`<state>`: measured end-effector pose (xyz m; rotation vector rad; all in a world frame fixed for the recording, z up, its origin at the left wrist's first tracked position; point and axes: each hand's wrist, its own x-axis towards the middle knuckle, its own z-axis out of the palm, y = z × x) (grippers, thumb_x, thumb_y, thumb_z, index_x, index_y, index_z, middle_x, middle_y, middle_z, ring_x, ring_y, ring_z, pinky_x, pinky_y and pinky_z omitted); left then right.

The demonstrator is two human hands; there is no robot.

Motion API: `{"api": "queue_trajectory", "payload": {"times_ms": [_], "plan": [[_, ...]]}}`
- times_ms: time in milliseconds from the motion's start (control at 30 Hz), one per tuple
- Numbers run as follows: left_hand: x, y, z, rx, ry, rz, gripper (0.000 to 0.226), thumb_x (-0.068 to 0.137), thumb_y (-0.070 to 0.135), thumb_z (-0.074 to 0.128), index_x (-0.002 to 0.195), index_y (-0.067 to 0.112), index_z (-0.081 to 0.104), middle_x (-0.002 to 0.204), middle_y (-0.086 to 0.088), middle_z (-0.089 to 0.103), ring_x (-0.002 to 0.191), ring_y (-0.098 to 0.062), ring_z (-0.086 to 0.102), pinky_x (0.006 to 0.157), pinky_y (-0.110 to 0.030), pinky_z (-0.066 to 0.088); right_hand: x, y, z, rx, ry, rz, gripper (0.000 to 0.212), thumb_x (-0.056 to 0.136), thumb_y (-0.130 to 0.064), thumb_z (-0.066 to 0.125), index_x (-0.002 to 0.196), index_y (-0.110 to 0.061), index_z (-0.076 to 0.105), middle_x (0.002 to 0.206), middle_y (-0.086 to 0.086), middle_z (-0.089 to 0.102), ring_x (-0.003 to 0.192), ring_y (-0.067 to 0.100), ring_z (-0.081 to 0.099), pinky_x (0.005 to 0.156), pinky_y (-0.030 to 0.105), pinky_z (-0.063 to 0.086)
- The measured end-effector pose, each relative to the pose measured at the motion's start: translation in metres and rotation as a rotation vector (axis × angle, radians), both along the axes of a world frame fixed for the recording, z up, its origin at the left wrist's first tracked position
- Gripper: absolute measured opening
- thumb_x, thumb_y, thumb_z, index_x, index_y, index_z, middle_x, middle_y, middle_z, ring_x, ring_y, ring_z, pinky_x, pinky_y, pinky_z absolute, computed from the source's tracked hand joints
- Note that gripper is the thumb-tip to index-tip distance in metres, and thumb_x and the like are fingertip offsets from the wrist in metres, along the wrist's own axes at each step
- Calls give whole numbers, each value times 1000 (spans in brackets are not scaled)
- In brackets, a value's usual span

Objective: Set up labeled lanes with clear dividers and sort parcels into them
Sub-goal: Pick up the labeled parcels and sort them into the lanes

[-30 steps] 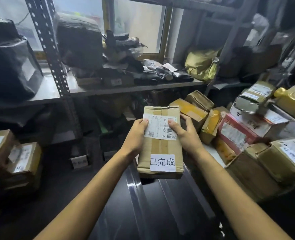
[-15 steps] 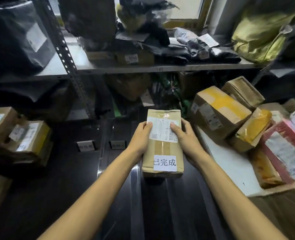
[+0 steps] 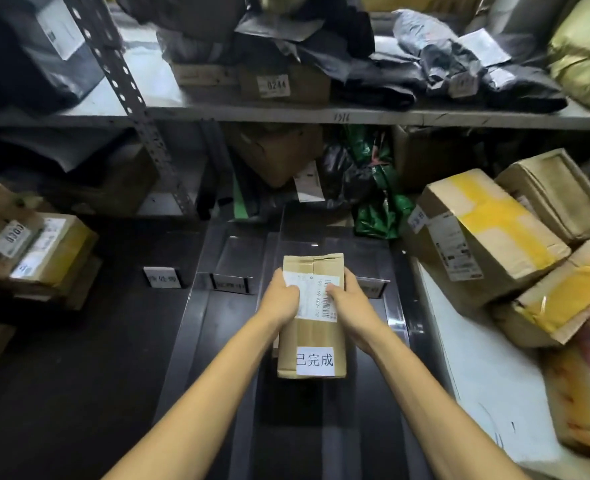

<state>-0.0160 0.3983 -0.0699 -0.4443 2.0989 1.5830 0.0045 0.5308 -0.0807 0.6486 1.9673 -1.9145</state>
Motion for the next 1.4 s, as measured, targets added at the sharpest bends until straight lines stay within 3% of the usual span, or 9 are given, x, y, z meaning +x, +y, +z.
{"api": "queue_trajectory", "payload": {"times_ms": [100, 233, 367, 433, 500, 600, 900, 1200, 1400], "plan": [[-2, 5, 0, -20, 25, 16, 57, 88, -1, 36, 142, 19, 38, 127, -4, 63, 93, -12, 65, 69, -22, 52, -5, 3, -1, -10, -6, 16, 38, 103, -8, 44, 140, -19, 41, 127, 4, 66, 111, 20, 67, 92, 37, 57], [-7, 7, 3, -73, 77, 21, 61, 93, 3, 38, 150, 21, 28, 128, 4, 56, 92, -6, 60, 69, -15, 45, -8, 5, 1, -45, -24, 28, 27, 103, -12, 47, 125, -28, 43, 113, -5, 68, 100, 13, 70, 73, 23, 56], [-10, 7, 9, -141, 126, -22, 53, 95, 8, 42, 147, 16, 37, 143, -4, 51, 118, -19, 56, 97, -31, 47, -8, 7, 10, -1, 1, 87, 33, 103, -14, 49, 134, -22, 46, 126, 2, 66, 104, 14, 69, 74, 22, 56], [-10, 5, 13, -164, 133, -38, 55, 96, 12, 43, 150, 16, 34, 151, -4, 43, 126, -17, 49, 103, -30, 41, -8, 6, 17, 80, 19, 120, 42, 102, -20, 50, 143, -20, 41, 140, 4, 57, 119, 17, 62, 90, 29, 55], [-10, 4, 19, -166, 152, -47, 53, 98, 14, 43, 150, 15, 36, 152, -3, 40, 117, -8, 47, 88, -18, 38, -7, 6, 25, 273, 35, 175, 57, 102, -26, 49, 154, -18, 31, 157, 5, 36, 144, 24, 36, 117, 42, 34], [-7, -3, 32, -182, 215, -56, 49, 97, 17, 44, 146, 17, 41, 152, -2, 42, 125, -12, 46, 96, -21, 36, -2, 0, 40, 526, 229, 227, 53, 102, -28, 48, 152, -14, 36, 161, 5, 29, 151, 18, 13, 120, 33, 16], [28, -92, 97, -180, 534, -1, 34, 96, 11, 49, 127, 21, 60, 121, 5, 65, 115, -7, 58, 101, -30, 47, -2, -82, 110, 350, 559, 404, 17, 102, -31, 52, 112, -32, 65, 97, -26, 63, 93, -17, 56, 76, 0, 39], [119, -271, 136, -227, 577, 315, 31, 96, 4, 47, 112, 26, 63, 115, 1, 66, 108, -19, 63, 99, -41, 51, 42, -248, 155, 227, 701, 667, 23, 102, -33, 53, 117, -24, 68, 106, -13, 68, 99, -5, 61, 76, 3, 43], [206, -401, 166, -181, 664, 482, 37, 97, 0, 44, 97, 32, 63, 101, 4, 68, 86, -12, 64, 69, -14, 49, 95, -378, 185, 161, 809, 809, 19, 101, -28, 55, 112, -23, 70, 97, -14, 68, 85, -19, 59, 70, 1, 41]]}}
